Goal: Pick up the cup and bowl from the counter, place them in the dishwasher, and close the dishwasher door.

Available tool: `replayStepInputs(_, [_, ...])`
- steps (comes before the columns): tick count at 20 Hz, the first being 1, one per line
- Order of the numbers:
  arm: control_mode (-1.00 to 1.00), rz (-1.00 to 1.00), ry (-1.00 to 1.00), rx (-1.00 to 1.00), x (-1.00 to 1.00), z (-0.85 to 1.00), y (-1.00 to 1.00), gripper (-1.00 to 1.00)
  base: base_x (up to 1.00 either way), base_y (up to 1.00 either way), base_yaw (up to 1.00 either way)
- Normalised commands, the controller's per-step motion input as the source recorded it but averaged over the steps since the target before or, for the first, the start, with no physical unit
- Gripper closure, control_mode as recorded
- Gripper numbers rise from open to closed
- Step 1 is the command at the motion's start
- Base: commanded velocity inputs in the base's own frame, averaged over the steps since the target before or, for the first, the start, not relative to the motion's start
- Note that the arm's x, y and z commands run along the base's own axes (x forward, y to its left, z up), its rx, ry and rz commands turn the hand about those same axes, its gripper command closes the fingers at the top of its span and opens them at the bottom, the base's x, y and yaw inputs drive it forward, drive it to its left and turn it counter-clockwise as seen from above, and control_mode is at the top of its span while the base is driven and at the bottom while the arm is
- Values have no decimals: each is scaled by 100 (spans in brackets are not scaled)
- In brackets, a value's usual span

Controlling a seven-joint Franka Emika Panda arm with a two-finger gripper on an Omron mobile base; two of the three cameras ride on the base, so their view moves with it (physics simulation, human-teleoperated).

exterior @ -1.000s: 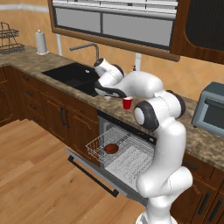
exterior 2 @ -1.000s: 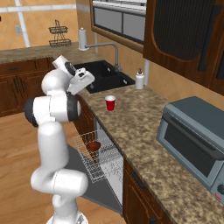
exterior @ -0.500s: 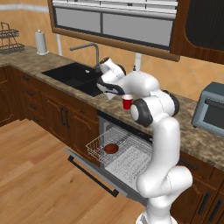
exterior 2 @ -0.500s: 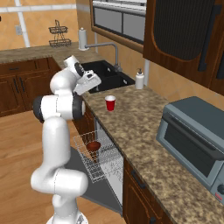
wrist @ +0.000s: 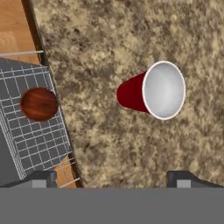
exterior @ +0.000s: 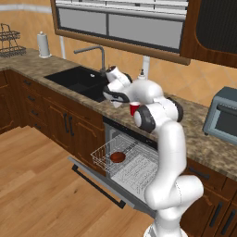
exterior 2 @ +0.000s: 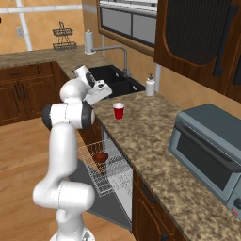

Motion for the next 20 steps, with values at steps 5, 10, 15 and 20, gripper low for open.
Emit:
replayStepInputs(5, [-100, 7, 0, 0, 56, -32, -9, -100, 0, 0, 0])
replayStepInputs(10, [-100, 6, 0, 0, 38, -13, -19, -100, 0, 0, 0])
replayStepInputs(15, [-100, 5, 0, 0, 13, -12, -17, -100, 0, 0, 0])
replayStepInputs(20, [-100, 5, 0, 0, 4, -20, -13, -100, 0, 0, 0])
